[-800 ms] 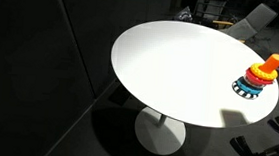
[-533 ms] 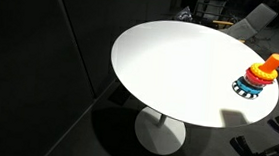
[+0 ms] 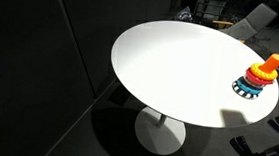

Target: Move the orange ring from the stack to the table

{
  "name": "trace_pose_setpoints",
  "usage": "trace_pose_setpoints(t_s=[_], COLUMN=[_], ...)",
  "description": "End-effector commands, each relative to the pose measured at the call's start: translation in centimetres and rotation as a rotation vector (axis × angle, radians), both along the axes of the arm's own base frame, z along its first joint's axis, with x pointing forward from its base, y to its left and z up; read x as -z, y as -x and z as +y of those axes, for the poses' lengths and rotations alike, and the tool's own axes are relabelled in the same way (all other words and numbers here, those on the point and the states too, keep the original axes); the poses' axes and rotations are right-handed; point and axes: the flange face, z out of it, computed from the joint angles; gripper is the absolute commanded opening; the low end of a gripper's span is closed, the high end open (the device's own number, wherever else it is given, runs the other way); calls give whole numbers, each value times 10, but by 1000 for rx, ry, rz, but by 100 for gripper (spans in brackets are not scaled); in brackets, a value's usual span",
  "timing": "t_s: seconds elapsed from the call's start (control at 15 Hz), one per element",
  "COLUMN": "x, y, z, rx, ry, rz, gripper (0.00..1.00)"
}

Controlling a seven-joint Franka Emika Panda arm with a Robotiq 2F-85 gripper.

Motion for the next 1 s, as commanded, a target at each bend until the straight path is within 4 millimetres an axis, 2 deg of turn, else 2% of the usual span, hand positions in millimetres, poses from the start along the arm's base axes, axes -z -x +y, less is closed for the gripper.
trace_pose_setpoints(t_s=[0.0, 0.2, 0.47, 0.67, 0.93], x=[-9, -16, -24, -23, -11], y=[-3, -13, -34, -58, -102], z=[1, -6, -30, -47, -65], rx=[22, 65, 152, 198, 245], ry=[4, -2, -20, -15, -2], rz=[-54, -109, -157, -167, -152], gripper=[100, 100, 100, 100, 100])
